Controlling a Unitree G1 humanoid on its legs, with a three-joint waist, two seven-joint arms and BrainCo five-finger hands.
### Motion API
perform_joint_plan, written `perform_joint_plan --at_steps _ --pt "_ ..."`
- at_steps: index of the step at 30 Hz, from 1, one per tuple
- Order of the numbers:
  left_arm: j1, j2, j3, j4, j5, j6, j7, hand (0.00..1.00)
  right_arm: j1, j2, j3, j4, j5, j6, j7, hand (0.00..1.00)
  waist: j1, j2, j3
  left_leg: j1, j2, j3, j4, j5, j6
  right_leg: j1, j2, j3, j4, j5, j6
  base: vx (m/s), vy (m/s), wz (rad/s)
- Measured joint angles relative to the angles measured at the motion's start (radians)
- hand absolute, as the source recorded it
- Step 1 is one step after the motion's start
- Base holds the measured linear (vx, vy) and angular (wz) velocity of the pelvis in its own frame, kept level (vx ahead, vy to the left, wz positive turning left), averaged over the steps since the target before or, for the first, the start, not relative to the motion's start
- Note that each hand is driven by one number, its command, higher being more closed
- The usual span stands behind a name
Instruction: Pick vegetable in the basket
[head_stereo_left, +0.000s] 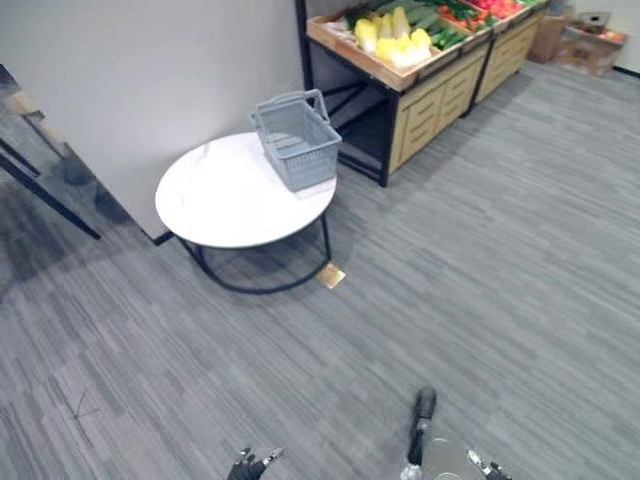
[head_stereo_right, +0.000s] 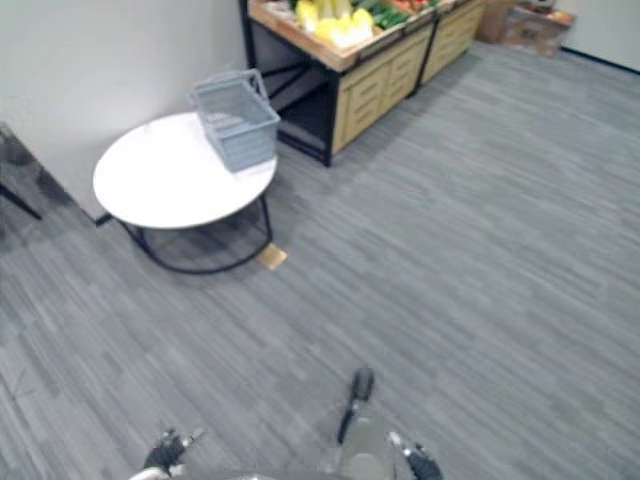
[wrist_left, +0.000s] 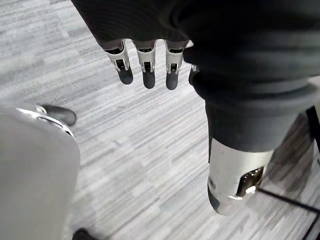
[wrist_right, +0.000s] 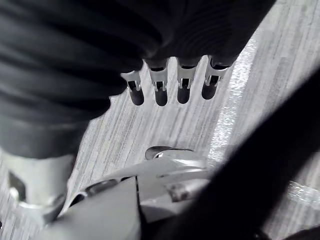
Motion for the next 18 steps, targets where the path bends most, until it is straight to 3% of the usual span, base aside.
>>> perform_joint_plan --at_steps 1,2,4,5,6,7,8,9,11,14,16,17,18 --pt "0.001 -0.012 0.015 0.001 0.001 0.000 0.001 0.00 0.005 -0.002 0.000 -0.010 -0.001 0.001 0.001 0.00 -0.003 0.017 -0.002 0.018 0.020 0.001 0.000 -0.014 0.013 -0.013 0.008 -0.005 0.069 -0.001 -0.002 0.63 -0.409 0.42" --pt "0.008 -0.041 0.031 0.012 0.000 0.001 0.001 0.00 0.013 -0.013 -0.009 -0.014 -0.003 -0.001 0.002 0.00 0.005 0.050 -0.026 0.018 0.053 -0.012 0.047 0.007 0.013 -0.045 0.025 -0.010 0.179 -0.045 -0.061 0.63 -0.412 0.21" --pt "0.003 -0.065 0.059 0.003 0.000 -0.002 -0.001 0.00 -0.010 -0.026 -0.040 -0.007 -0.006 0.001 0.002 0.00 0.012 0.062 -0.026 -0.099 0.100 -0.040 0.311 0.088 -0.002 -0.019 0.041 -0.035 0.230 -0.131 -0.075 0.69 -0.504 0.24" --pt "-0.008 -0.063 0.057 0.009 0.000 0.002 0.000 0.00 -0.008 -0.031 -0.040 -0.001 -0.013 0.003 0.002 0.00 -0.001 0.067 -0.019 -0.194 0.134 -0.075 0.507 0.166 -0.026 0.029 0.044 -0.073 0.223 -0.164 -0.078 0.60 -0.368 0.53" --pt "-0.015 -0.063 0.058 0.009 -0.003 0.009 0.000 0.00 -0.007 -0.027 -0.034 0.001 -0.027 0.005 -0.003 0.00 -0.001 0.078 -0.015 -0.297 0.168 -0.093 0.752 0.241 -0.086 0.097 0.057 -0.097 0.209 -0.195 -0.103 0.56 -0.228 0.44" --pt "-0.018 -0.057 0.056 0.005 -0.011 0.012 0.000 0.00 -0.010 -0.033 -0.022 0.002 -0.033 0.005 -0.006 0.00 0.005 0.077 -0.013 -0.363 0.192 -0.047 0.929 0.236 -0.073 0.169 0.073 -0.108 0.181 -0.209 -0.113 0.54 -0.194 0.15" --pt "-0.020 -0.055 0.054 0.004 -0.021 0.013 0.000 0.00 -0.015 -0.035 -0.011 0.002 -0.034 0.005 -0.008 0.00 0.007 0.074 -0.012 -0.386 0.193 -0.021 0.973 0.228 -0.064 0.208 0.080 -0.108 0.158 -0.210 -0.113 0.50 -0.147 -0.06" --pt "-0.023 -0.054 0.055 -0.001 -0.029 0.013 0.001 0.00 -0.019 -0.039 0.004 0.000 -0.037 0.003 -0.017 0.00 0.006 0.069 -0.011 -0.432 0.189 0.030 1.003 0.208 -0.030 0.277 0.087 -0.114 0.094 -0.213 -0.112 0.47 -0.091 0.00" --pt "-0.031 -0.056 0.054 -0.017 -0.039 0.010 0.001 0.00 -0.026 -0.038 0.004 -0.001 -0.033 0.004 -0.026 0.00 0.013 0.062 -0.009 -0.519 0.179 0.088 0.953 0.190 -0.019 0.352 0.089 -0.123 0.014 -0.205 -0.098 0.45 -0.035 0.03" --pt "-0.037 -0.048 0.026 -0.044 -0.071 -0.002 0.004 0.00 -0.023 -0.032 0.001 0.003 -0.027 0.006 -0.034 0.00 0.023 0.048 0.001 -0.590 0.142 0.125 0.569 0.180 -0.020 0.456 0.087 -0.141 -0.101 -0.183 -0.060 0.43 0.110 0.03" --pt "-0.037 -0.048 0.023 -0.046 -0.078 -0.003 0.010 0.00 -0.021 -0.028 0.006 -0.003 -0.027 0.005 -0.037 0.00 0.025 0.039 0.003 -0.562 0.113 0.139 0.141 0.274 0.000 0.518 0.062 -0.145 -0.133 -0.216 0.006 0.49 0.301 -0.03" --pt "-0.037 -0.049 0.024 -0.047 -0.079 -0.003 0.011 0.00 -0.019 -0.028 0.013 -0.005 -0.027 0.004 -0.040 0.00 0.025 0.039 0.003 -0.567 0.116 0.141 0.093 0.295 0.006 0.529 0.052 -0.143 -0.129 -0.228 0.024 0.41 0.338 -0.14" --pt "-0.034 -0.042 0.025 -0.052 -0.082 -0.006 0.011 0.00 -0.016 -0.025 0.027 -0.003 -0.028 0.004 -0.042 0.00 0.032 0.022 -0.002 -0.571 0.110 0.167 0.124 0.382 0.005 0.553 0.025 -0.130 -0.129 -0.253 0.045 0.43 0.310 -0.12"
